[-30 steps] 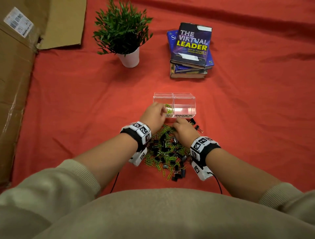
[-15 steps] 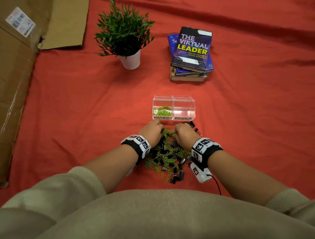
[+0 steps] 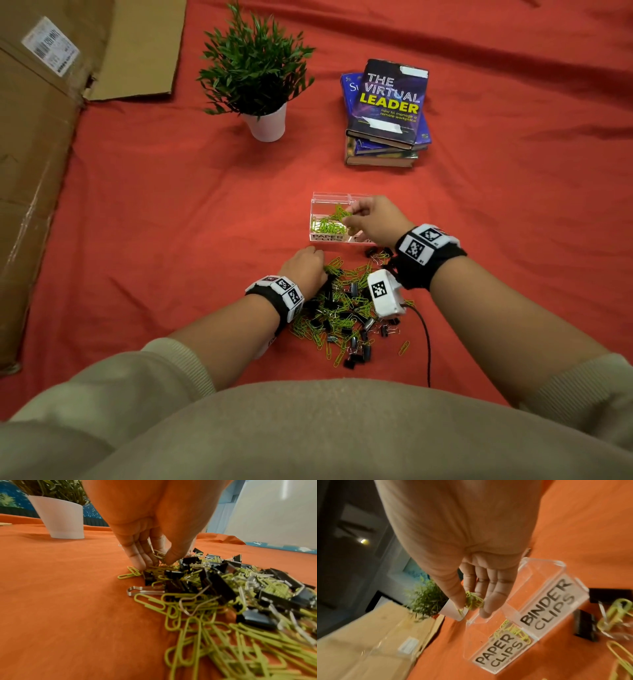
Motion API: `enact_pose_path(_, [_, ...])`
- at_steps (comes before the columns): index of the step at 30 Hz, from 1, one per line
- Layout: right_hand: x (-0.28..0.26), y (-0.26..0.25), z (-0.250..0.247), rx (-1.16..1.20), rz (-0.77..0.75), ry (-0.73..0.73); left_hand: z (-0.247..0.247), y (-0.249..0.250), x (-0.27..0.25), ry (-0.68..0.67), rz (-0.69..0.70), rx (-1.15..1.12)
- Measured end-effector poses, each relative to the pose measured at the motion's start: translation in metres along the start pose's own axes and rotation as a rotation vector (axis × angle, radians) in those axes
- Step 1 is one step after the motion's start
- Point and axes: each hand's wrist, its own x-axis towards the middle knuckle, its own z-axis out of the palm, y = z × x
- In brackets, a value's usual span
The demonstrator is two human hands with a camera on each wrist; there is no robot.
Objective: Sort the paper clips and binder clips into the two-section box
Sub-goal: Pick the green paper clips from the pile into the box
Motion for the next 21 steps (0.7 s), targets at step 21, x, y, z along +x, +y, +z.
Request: enact_pose_path(21, [-0.044, 0.089, 0.021, -0.832, -0.222, -0.133, -0.077, 0.005, 0.054, 0.169, -0.09, -0.145])
